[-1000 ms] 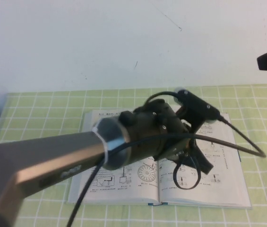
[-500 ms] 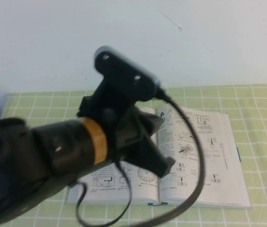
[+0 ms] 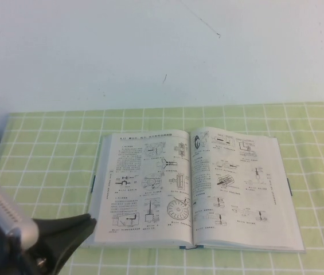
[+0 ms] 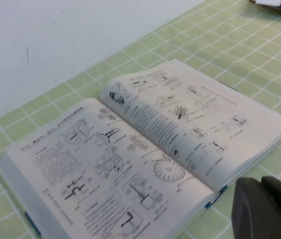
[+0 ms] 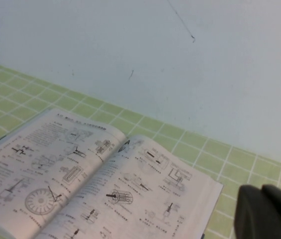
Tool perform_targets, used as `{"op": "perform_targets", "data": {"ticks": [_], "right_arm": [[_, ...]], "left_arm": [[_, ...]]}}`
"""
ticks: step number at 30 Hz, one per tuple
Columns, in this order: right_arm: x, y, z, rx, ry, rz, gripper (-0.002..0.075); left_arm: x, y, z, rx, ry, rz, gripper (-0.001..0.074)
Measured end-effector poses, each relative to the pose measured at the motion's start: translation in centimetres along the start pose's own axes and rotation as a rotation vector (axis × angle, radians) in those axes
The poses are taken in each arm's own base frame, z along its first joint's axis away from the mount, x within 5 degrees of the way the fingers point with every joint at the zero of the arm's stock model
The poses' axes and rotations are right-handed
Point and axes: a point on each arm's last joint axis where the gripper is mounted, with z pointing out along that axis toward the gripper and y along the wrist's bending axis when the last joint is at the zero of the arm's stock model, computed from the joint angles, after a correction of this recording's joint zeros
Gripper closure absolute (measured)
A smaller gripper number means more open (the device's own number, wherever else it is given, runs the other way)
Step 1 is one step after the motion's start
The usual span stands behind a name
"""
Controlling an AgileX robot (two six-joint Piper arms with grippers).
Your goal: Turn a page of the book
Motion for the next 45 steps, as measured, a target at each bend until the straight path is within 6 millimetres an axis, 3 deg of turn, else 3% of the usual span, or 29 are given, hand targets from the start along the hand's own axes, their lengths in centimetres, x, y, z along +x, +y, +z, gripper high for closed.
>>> {"op": "perform_targets", "data": {"ticks": [7,15,29,45], "right_arm": [[0.5,0.5,-0.5,-0.020,-0.001,-0.002,0.0728],[1.9,0.8,-0.1,-0.055,0.046,0.017,0.0728],[1.9,0.9,-0.1,-0.057,0.046,0.019,0.0728],[3.9,1.9,-0.1,-0.169,0.186,-0.017,0.0729]], "left_arm": [[3.6,1.4,-2.1,-0.115,0.047,-0.069,0.0738],[6.3,2.2,-2.4,-0.204,0.159,-0.109,0.0738],[6.7,2.3,-2.4,-0.225,0.193,-0.129,0.0738],[6.7,2.3,-2.4,-0.227,0.192,-0.145,0.0738]]}}
